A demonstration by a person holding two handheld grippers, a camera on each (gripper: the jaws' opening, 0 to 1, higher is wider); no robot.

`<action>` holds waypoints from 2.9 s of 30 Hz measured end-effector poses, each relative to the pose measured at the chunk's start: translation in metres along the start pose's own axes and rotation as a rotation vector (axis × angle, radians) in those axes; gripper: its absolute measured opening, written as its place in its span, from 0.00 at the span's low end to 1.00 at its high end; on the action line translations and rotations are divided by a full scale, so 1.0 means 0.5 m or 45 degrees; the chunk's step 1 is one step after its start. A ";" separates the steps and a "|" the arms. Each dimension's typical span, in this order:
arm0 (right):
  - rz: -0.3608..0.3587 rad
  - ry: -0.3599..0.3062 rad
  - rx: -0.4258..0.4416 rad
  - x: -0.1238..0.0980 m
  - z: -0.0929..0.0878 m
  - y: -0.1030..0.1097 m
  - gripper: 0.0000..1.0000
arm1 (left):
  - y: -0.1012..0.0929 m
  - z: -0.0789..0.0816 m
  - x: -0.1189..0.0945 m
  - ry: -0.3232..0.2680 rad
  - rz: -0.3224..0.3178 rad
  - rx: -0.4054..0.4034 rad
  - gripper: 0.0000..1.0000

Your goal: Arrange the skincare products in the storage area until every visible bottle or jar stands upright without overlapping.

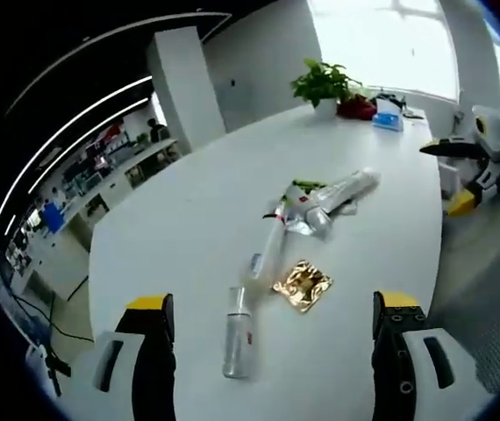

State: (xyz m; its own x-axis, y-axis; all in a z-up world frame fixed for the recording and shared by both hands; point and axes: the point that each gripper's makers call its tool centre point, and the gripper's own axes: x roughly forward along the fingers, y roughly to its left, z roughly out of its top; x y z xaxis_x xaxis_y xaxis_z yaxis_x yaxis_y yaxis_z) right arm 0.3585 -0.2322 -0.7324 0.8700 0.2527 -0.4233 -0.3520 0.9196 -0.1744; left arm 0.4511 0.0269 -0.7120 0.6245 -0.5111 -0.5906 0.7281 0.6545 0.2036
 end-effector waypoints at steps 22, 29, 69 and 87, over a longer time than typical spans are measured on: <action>-0.011 0.012 0.001 0.000 -0.004 -0.003 0.98 | 0.008 0.030 0.113 0.149 -0.151 0.152 0.79; -0.017 0.013 0.003 -0.001 -0.004 -0.005 0.98 | -0.001 0.031 0.145 0.210 -0.228 0.195 0.68; -0.051 0.046 0.023 -0.002 -0.014 -0.016 0.95 | -0.008 -0.019 0.294 0.544 -0.440 0.168 0.39; -0.051 0.062 0.019 0.000 -0.019 -0.016 0.93 | -0.009 -0.032 0.320 0.632 -0.460 0.107 0.26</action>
State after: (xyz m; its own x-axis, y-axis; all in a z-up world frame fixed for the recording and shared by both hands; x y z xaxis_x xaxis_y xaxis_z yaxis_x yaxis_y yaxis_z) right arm 0.3582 -0.2424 -0.7393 0.8653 0.2008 -0.4593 -0.3115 0.9333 -0.1788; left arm 0.5433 -0.0489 -0.8201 0.1429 -0.3590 -0.9223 0.9014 0.4320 -0.0284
